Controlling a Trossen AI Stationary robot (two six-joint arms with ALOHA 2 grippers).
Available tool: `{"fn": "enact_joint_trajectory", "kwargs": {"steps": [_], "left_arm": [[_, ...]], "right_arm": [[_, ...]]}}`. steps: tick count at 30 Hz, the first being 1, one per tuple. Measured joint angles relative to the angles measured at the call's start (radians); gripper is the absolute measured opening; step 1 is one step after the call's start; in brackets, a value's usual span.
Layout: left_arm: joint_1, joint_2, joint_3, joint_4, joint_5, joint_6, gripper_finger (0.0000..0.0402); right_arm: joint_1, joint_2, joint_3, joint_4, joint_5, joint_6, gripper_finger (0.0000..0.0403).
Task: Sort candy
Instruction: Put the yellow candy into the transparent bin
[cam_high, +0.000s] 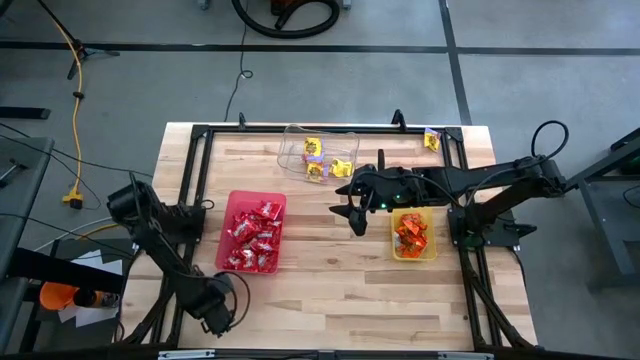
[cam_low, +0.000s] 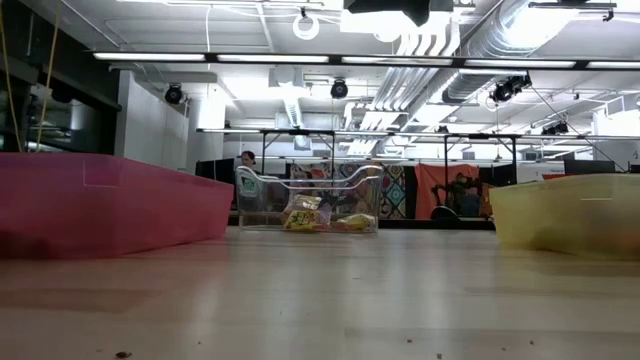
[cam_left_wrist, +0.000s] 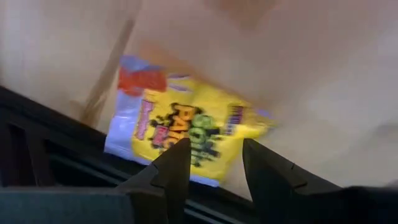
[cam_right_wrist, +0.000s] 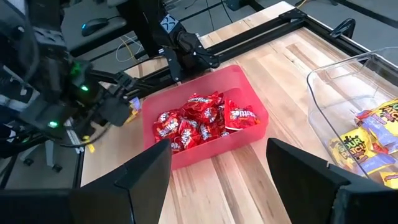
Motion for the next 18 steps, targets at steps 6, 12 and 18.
{"fn": "enact_joint_trajectory", "kwargs": {"steps": [6, 12, 18], "left_arm": [[0.016, -0.026, -0.085, 0.021, 0.045, -0.019, 0.0133], [0.016, -0.032, -0.154, 0.086, 0.07, -0.017, 0.0133], [0.017, -0.036, -0.149, 0.11, 0.053, 0.078, 0.0102]], "right_arm": [[0.0, 0.0, 0.0, 0.002, 0.0, 0.011, 0.0258], [0.0, 0.0, 0.0, 0.002, -0.005, 0.042, 0.0258], [0.003, 0.0, 0.0, 0.0, -0.007, 0.042, 0.0258]]}}
